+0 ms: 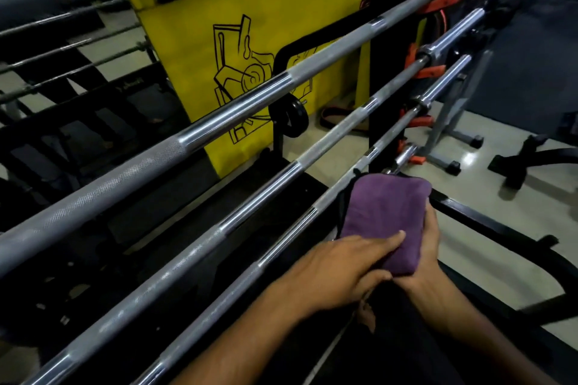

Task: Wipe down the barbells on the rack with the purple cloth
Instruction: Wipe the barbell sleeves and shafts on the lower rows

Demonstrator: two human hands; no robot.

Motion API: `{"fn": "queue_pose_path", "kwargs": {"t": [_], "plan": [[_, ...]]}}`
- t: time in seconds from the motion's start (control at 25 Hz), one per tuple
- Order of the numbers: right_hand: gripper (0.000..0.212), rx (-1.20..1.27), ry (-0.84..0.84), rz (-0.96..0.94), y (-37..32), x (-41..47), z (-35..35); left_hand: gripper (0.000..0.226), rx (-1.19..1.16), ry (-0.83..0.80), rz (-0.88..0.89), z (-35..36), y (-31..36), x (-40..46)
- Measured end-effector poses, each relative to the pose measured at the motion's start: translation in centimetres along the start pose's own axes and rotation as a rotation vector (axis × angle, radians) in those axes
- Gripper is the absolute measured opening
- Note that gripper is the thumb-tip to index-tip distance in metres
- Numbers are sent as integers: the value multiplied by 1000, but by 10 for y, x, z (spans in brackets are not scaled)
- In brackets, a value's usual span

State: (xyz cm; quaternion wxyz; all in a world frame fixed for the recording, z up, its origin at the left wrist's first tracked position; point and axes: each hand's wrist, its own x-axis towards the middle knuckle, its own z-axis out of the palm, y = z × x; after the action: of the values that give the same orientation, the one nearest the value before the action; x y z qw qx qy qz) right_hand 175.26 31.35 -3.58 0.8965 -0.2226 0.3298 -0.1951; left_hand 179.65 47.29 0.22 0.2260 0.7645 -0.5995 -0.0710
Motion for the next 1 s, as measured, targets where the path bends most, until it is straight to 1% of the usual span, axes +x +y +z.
{"fn": "queue_pose_path", "kwargs": {"t": [0.08,0.12,0.2,0.28,0.36,0.44,0.56,0.68,0.76,0.8,0.84,0.88,1.0], "plan": [[64,55,-18,-66,-13,13,5,52,93,44,68,-18,-22,0],[64,77,-25,-98,-18,21,8,50,158,96,60,-29,-37,0],[54,96,-45,-109,-20,32,16,49,270,169,-10,-51,-67,-2],[48,143,-31,-68,-17,50,25,54,336,135,-82,-70,-93,-7],[49,133,-12,-57,-11,66,41,64,332,51,-175,-79,-109,-19],[52,108,23,-49,-11,86,69,84,303,8,-260,-84,-117,-36],[54,40,52,-99,-20,121,119,101,272,-58,-297,-85,-120,-56],[59,-128,76,-177,-22,154,157,116,303,-102,-310,-83,-119,-60],[44,-112,49,-183,-9,174,160,116,327,-96,-309,-81,-118,-61],[36,-69,55,-171,1,174,162,113,332,-81,-304,-81,-116,-61],[33,13,70,-122,14,165,164,110,331,-72,-302,-81,-114,-60],[32,33,83,-91,29,154,165,107,327,-74,-302,-80,-114,-60],[35,-36,116,12,79,123,163,103,346,-66,-304,-80,-117,-58]]}}
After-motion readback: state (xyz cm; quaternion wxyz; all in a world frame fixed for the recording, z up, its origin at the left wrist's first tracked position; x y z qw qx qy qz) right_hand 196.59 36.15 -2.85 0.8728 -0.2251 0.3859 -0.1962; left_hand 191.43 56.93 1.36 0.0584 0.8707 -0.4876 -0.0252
